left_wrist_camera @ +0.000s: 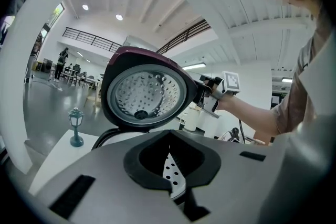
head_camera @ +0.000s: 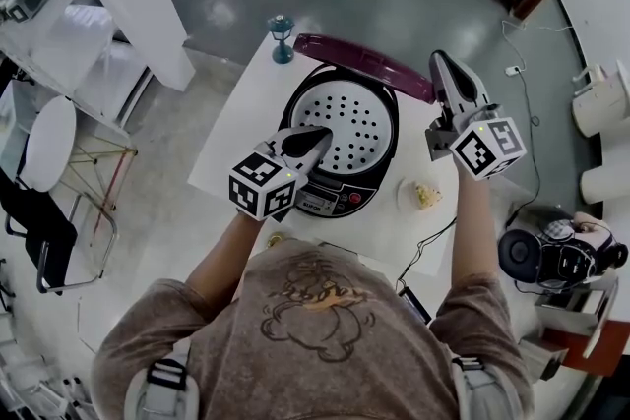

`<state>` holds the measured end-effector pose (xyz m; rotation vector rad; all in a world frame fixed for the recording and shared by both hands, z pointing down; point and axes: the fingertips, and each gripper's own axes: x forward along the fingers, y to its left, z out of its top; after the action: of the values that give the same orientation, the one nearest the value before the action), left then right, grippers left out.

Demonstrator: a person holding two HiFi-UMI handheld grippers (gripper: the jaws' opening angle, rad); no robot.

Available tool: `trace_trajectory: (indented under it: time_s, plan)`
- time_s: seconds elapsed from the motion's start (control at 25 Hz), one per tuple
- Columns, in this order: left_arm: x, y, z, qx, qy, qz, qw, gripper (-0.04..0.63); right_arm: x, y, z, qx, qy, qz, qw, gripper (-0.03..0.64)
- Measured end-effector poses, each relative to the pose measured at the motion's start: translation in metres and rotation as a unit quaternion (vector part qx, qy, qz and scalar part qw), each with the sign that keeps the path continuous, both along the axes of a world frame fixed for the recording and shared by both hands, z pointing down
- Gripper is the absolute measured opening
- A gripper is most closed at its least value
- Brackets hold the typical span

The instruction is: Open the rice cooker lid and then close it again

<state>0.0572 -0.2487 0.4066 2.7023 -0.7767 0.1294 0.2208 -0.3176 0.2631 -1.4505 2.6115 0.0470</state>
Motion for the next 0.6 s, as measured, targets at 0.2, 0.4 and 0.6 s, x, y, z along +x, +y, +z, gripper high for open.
trace_trajectory:
  time_s: [0.2,0.4,0.6]
  plan:
    - [-0.002,-0.005,-0.002,0.001,0.005,-0.008,1.0000,0.021,0.009,-0.022,-0.015,0.010,-0.003,0.004,1.000,0.003]
    - [-0.001,-0.009,-0.001,-0.002,0.006,-0.012,0.9999,0.021,0.019,-0.047,-0.027,0.023,0.005,0.019,1.000,0.003]
    - [-0.001,-0.011,0.002,-0.005,0.007,-0.018,0.9998,0.021,0.032,-0.073,-0.030,0.024,0.005,0.027,0.999,0.003]
